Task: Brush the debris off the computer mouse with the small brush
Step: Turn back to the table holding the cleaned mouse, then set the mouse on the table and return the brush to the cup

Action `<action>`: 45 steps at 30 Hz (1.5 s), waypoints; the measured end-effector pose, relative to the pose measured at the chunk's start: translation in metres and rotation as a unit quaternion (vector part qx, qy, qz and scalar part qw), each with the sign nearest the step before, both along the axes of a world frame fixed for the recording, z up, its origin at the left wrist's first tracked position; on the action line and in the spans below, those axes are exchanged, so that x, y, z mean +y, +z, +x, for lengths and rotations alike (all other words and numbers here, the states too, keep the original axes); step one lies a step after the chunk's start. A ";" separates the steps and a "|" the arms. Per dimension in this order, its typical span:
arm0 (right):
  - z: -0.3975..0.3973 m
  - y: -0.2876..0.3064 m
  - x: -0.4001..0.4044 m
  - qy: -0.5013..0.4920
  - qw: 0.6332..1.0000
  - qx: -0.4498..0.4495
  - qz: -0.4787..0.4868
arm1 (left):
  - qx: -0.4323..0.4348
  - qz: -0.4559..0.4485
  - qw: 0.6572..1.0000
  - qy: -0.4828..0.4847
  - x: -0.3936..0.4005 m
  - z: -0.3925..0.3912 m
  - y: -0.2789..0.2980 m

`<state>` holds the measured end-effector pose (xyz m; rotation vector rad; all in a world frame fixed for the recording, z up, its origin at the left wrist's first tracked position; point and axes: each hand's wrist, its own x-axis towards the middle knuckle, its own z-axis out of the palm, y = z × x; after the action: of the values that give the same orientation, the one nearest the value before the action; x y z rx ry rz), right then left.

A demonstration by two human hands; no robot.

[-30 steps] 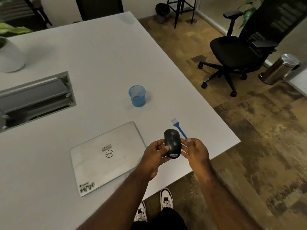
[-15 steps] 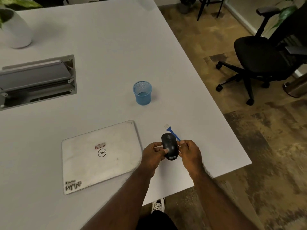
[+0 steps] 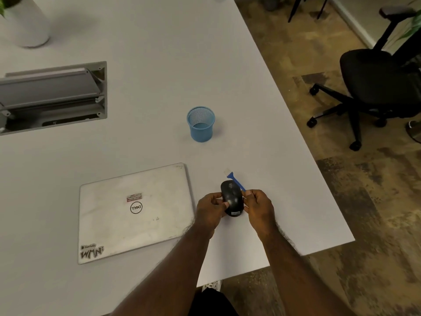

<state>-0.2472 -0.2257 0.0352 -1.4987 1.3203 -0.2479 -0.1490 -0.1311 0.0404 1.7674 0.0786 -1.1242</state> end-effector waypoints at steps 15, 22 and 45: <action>0.005 -0.012 -0.007 0.030 0.999 0.019 -0.009 | -0.042 0.038 0.998 -0.022 -0.010 0.001 -0.015; 0.003 -0.010 -0.012 0.030 0.999 0.015 -0.036 | -0.103 0.087 0.991 -0.024 -0.013 -0.001 -0.008; 0.153 0.076 -0.083 0.096 0.944 -0.058 -0.312 | -0.520 0.300 0.733 -0.320 0.072 0.119 -0.031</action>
<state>-0.0938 -0.3085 0.1108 -2.0905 1.0323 -0.6630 -0.0303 -0.0595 0.0092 2.9180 -1.0274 -0.3453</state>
